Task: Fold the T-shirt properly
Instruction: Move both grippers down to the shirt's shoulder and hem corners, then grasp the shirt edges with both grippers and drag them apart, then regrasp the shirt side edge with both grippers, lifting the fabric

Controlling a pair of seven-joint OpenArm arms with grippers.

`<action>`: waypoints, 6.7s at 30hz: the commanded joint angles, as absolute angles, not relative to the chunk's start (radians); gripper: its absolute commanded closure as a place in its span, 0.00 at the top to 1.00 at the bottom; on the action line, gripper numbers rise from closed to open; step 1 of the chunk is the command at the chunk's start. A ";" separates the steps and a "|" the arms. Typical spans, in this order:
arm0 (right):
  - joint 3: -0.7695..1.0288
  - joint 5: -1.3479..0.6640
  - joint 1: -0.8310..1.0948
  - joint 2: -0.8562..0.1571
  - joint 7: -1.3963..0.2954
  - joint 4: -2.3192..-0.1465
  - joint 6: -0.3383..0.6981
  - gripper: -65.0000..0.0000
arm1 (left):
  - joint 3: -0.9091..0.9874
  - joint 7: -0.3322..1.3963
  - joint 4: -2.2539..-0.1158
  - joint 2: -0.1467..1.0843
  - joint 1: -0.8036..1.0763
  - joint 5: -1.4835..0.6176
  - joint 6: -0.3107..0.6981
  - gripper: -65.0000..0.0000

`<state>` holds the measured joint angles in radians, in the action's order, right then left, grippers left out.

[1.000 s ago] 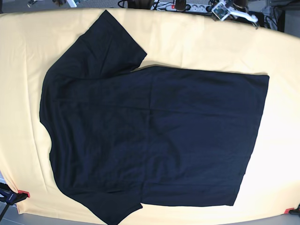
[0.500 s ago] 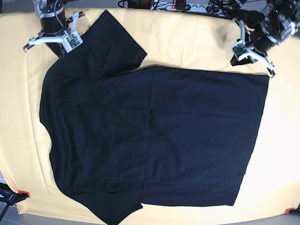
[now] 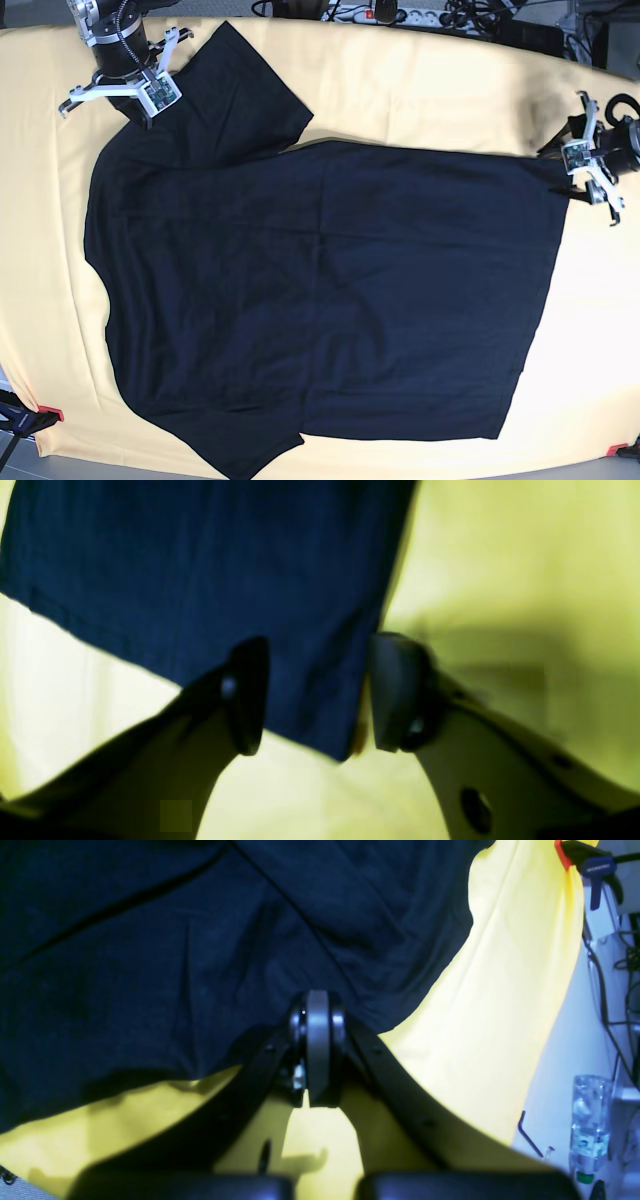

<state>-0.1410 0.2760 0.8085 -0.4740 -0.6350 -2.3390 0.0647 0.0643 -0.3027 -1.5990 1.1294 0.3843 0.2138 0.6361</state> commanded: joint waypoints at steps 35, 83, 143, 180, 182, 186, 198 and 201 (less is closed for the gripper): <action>-0.136 0.289 0.819 -0.477 -0.628 -2.356 0.049 0.00 | -0.537 -0.134 -1.518 1.127 -0.126 0.329 0.455 0.00; -0.089 0.191 0.508 -0.546 -0.683 -2.054 0.149 0.00 | -0.535 -0.112 -1.569 1.164 -0.147 0.271 0.426 0.00; 0.112 0.131 1.055 -0.635 -0.875 -2.356 0.176 0.00 | -0.536 0.630 -2.356 1.501 0.272 -0.111 0.698 0.00; 0.124 -0.212 0.392 -0.685 -0.594 -2.016 0.414 0.00 | -0.535 0.231 -1.828 1.108 -0.156 0.158 0.360 0.00; 0.124 -0.221 0.361 -0.685 -0.594 -1.994 0.421 0.00 | -0.535 0.232 -1.817 1.099 -0.165 0.152 0.361 0.00; 0.124 -0.237 0.311 -0.685 -0.598 -1.934 0.408 0.00 | -0.535 0.233 -1.798 1.100 -0.164 0.152 0.361 0.00; 0.124 -0.292 0.288 -0.682 -0.593 -1.880 0.443 0.00 | -0.535 0.240 -1.791 1.069 -0.161 0.114 0.362 0.00; 0.125 -0.292 0.282 -0.683 -0.598 -1.882 0.392 0.16 | -0.535 0.240 -1.791 1.064 -0.163 0.123 0.328 0.14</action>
